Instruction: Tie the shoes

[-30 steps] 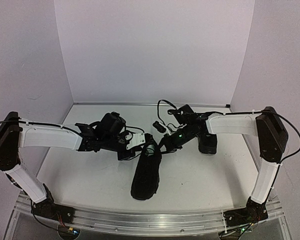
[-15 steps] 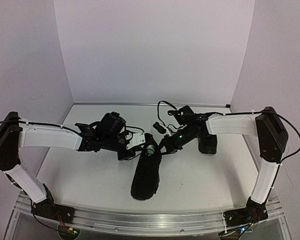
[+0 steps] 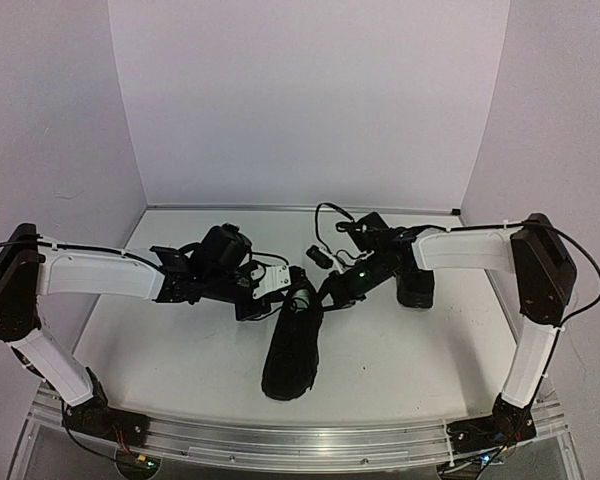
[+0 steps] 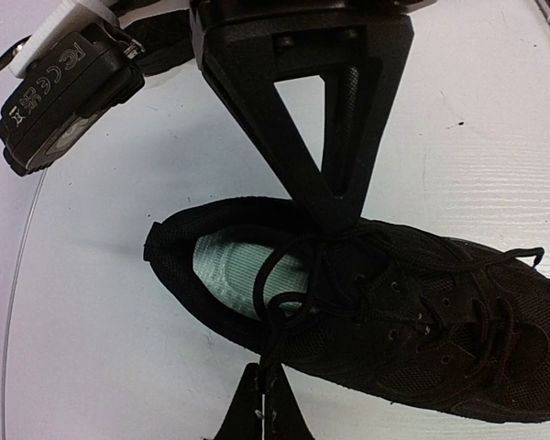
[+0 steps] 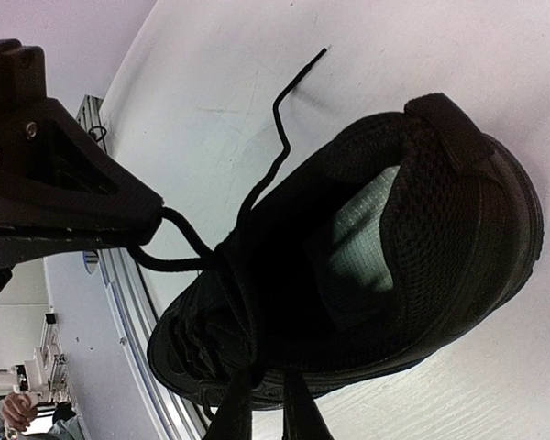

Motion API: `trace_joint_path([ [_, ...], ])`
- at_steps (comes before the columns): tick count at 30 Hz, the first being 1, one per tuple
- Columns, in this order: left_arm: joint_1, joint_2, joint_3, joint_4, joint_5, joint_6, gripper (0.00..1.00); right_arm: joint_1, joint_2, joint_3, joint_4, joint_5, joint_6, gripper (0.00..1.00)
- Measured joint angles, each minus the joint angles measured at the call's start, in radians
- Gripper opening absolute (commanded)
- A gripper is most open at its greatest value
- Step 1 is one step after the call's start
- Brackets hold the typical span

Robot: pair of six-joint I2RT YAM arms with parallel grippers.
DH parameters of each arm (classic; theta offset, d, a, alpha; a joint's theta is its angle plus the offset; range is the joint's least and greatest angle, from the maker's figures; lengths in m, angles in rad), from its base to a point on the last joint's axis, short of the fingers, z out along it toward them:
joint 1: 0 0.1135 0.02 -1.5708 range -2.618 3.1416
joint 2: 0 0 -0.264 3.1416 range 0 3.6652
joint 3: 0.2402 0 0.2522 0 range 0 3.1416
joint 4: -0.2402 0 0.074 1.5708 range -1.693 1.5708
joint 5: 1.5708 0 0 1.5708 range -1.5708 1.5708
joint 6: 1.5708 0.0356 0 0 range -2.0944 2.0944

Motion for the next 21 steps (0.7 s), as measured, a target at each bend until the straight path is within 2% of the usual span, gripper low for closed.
trace_joint_path([
  [21, 0.0, 0.0, 0.0, -0.002, -0.009, 0.0, 0.0, -0.031, -0.071, -0.038, 0.001, 0.027, 0.006, 0.0],
])
